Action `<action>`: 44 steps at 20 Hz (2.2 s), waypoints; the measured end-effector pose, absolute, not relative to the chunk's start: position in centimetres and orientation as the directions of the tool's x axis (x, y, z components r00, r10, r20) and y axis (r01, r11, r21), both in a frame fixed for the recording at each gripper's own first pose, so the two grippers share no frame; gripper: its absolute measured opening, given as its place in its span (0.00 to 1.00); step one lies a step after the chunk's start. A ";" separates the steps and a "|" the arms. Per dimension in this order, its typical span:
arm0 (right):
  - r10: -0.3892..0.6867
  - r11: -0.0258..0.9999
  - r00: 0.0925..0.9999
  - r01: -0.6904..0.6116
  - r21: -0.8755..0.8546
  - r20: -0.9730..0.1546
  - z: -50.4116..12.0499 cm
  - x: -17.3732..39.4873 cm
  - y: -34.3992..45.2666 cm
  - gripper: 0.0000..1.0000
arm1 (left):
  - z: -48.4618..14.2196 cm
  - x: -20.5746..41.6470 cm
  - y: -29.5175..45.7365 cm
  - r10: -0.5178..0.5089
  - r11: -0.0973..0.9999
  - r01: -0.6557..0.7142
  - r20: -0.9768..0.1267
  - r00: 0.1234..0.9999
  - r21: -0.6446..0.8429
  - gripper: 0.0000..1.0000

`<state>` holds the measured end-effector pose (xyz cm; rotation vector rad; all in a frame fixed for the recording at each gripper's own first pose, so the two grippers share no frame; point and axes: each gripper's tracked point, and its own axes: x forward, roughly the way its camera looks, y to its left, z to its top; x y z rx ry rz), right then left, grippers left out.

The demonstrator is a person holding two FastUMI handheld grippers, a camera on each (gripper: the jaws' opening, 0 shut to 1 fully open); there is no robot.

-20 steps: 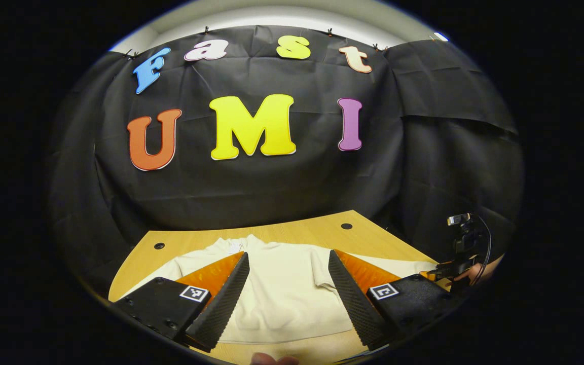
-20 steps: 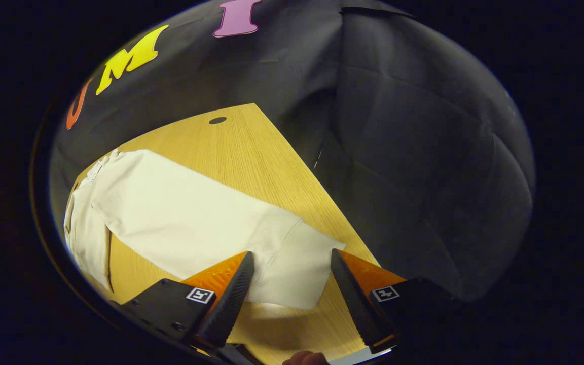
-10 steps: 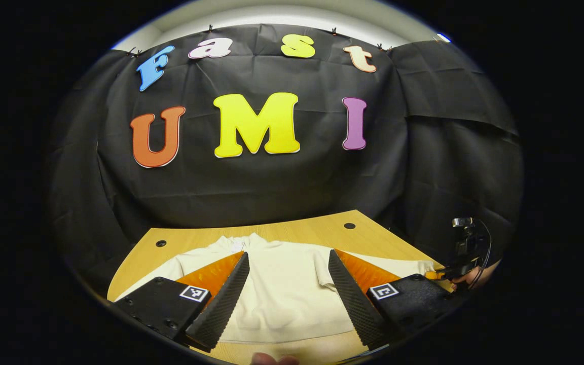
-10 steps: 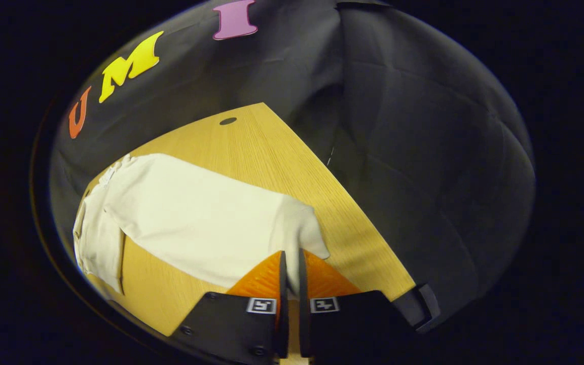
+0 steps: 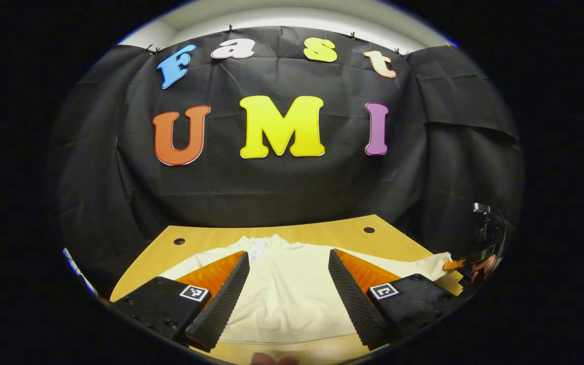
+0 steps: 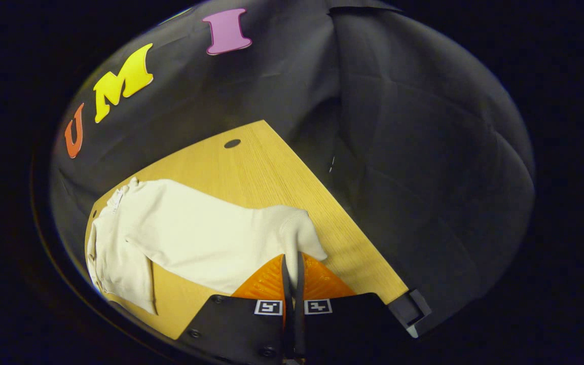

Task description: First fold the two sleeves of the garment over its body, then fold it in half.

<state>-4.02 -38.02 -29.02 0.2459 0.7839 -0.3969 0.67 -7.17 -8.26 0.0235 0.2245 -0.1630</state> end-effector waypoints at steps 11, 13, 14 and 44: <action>-0.084 0.983 0.824 0.160 0.088 -0.560 -13.9 7.5 -25.1 0.01 | -8.9 0.7 1.2 -0.018 0.999 0.008 -0.210 0.978 -0.047 0.99; -0.049 0.991 0.838 0.108 0.078 -0.544 -12.4 9.7 -22.1 0.01 | -8.9 0.4 3.1 0.019 0.999 -0.025 -0.204 0.979 -0.027 0.99; -0.027 0.994 0.845 0.080 0.076 -0.535 -11.6 10.7 -20.3 0.01 | -9.0 0.1 4.0 0.037 0.999 -0.043 -0.205 0.978 -0.023 0.99; 0.278 0.876 0.627 -0.476 -0.075 -0.728 -36.0 23.7 28.4 0.07 | -15.9 -9.7 25.7 0.454 0.880 -0.475 -0.309 0.836 0.008 0.99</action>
